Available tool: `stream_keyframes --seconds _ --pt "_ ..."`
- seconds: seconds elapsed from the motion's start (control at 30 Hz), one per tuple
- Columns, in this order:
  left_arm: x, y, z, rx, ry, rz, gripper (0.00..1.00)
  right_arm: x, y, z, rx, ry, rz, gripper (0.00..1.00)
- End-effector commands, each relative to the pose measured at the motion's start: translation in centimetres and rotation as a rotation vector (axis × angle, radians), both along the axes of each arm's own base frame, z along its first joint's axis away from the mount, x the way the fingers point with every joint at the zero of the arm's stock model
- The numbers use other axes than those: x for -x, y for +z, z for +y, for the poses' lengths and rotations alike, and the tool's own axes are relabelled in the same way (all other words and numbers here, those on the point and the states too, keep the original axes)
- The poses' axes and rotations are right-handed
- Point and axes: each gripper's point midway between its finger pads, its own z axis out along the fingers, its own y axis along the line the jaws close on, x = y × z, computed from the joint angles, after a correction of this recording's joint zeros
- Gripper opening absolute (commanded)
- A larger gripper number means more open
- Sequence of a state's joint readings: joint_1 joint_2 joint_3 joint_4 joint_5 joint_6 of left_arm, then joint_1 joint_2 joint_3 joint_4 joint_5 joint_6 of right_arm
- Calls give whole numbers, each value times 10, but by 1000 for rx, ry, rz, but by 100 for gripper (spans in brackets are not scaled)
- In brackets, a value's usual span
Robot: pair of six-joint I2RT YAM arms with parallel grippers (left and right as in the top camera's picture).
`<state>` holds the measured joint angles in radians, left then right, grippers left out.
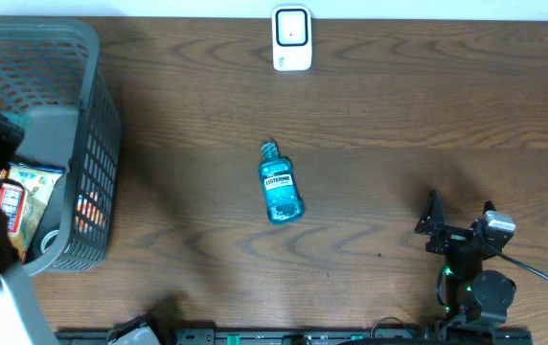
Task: Scan the item barcode
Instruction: 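Reach the left gripper into the basket and grasp the green wipes pack, then place the wipes pack on the table left of the bottle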
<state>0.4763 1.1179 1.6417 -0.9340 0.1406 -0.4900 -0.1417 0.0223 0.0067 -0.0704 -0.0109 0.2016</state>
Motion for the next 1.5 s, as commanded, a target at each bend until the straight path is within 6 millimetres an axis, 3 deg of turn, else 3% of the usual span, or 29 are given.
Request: stream_keyframes --seconds 0.0,0.1,0.2,0.3,0.43,0.7,0.97,1.17,1.3,1.37,1.4,1.43,1.47 --pt "-7 22 -58 108 -201 -120 34 0 -1 1 -7 2 2 99" --pt "-9 25 -101 117 -350 -125 34 0 -1 1 -7 2 2 99" --pt "-20 10 -151 142 -522 -73 34 0 -1 1 -7 2 2 99" --pt "-35 -19 -191 150 -636 23 34 0 -1 1 -7 2 2 99" --pt "-57 -74 -222 94 -658 206 34 0 -1 1 -7 2 2 99" --pt "-76 -188 -237 -5 -606 619 34 0 -1 1 -7 2 2 99" --pt "-82 -292 -245 65 -487 925 34 0 -1 1 -7 2 2 99" --pt "-69 -345 -264 124 -459 1083 34 0 -1 1 -7 2 2 99" --pt "-57 -360 -276 87 -489 1147 35 0 -1 1 -7 2 2 99" --pt "-53 -361 -282 65 -520 1159 47 0 -1 1 -7 2 2 99" --pt "-50 -360 -285 52 -538 1164 73 0 -1 1 -7 2 2 99" --pt "-48 -359 -285 44 -539 1167 92 0 -1 1 -7 2 2 99" --pt "-47 -357 -285 41 -539 1169 98 0 -1 1 -7 2 2 99"
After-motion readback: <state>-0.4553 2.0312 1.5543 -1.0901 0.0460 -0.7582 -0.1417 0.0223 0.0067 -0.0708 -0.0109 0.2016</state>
